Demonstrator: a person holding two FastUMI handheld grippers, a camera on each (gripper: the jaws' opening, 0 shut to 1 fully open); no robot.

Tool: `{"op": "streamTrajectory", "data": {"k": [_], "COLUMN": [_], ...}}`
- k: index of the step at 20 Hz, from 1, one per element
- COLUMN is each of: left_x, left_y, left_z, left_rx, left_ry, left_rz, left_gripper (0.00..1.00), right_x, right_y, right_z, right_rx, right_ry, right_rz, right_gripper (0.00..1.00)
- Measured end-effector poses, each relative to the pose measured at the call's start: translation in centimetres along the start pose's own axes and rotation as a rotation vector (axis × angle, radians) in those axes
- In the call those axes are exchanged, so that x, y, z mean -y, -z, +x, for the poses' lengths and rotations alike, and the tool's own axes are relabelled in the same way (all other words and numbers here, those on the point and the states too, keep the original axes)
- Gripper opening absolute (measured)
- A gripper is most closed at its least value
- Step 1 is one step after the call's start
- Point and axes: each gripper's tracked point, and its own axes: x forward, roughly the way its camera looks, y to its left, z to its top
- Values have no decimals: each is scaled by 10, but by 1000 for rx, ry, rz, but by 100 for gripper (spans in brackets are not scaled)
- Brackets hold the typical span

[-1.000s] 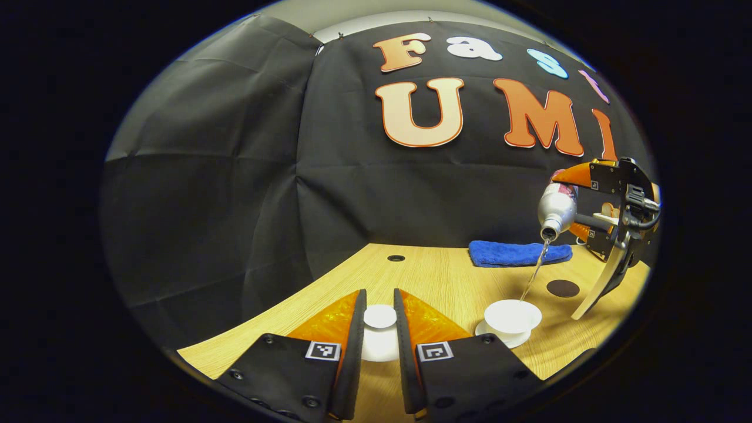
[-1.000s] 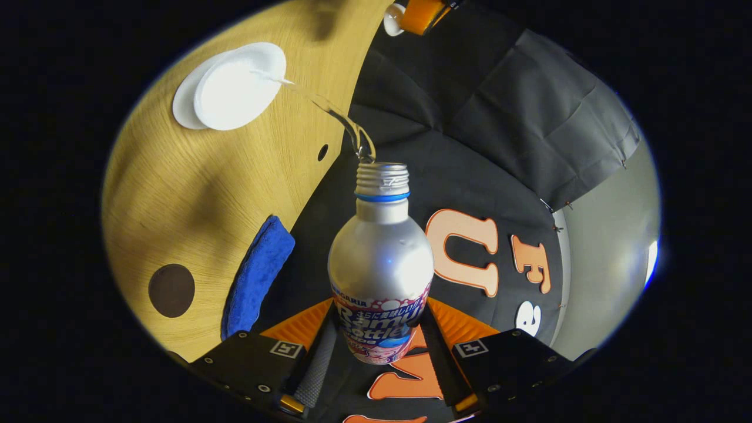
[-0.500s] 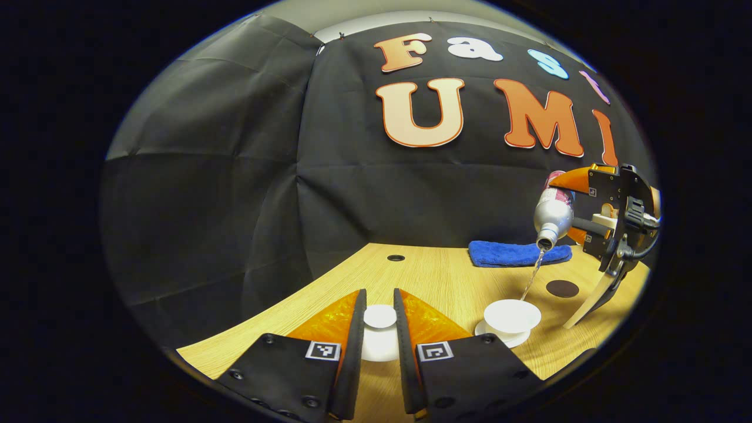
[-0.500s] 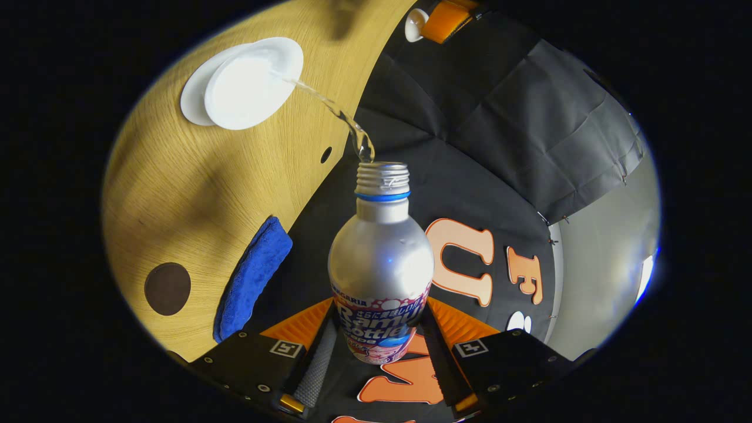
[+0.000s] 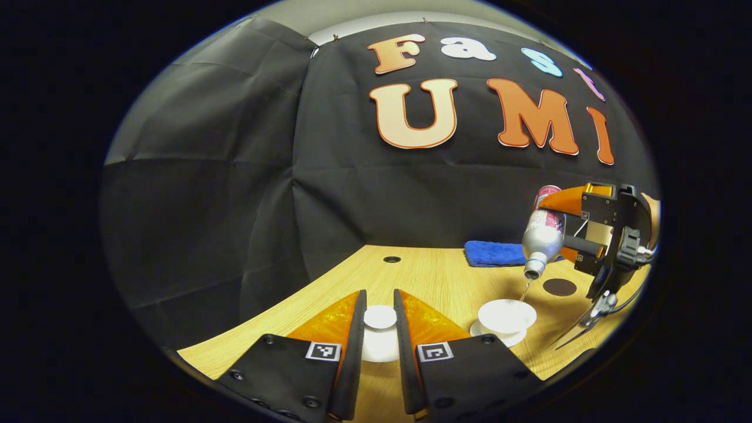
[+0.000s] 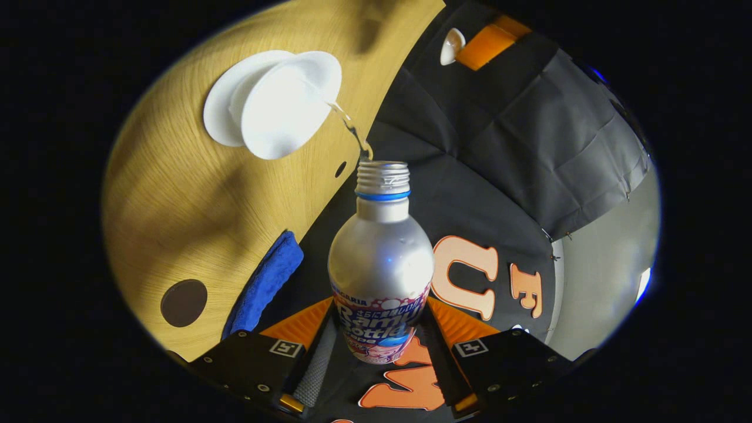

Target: Open the teacup lid with one hand, grasp the water bottle and pour water into the teacup with the other hand; after pouring, place the water bottle on the coaster and then close the teacup lid.

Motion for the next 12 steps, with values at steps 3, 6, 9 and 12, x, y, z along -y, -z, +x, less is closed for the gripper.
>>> {"op": "streamTrajectory", "data": {"k": [3,6,9,12], "left_x": [3,7,10,14], "left_y": [-2,-2,-2,-4], "left_z": [1,1,1,2], "left_rx": [5,8,9,14], "left_ry": [4,15,19,30], "left_rz": [0,-3,1,2], "left_gripper": [33,34,34,33], "right_x": [-2,-4,-13,-23], "right_y": [-5,-13,-15,-15], "right_z": [-3,-8,-5,-5], "right_rx": [9,29,39,37], "right_ry": [3,24,-2,-43], "right_rz": [-11,-53,-15,61], "right_gripper": [78,79,79,79]}}
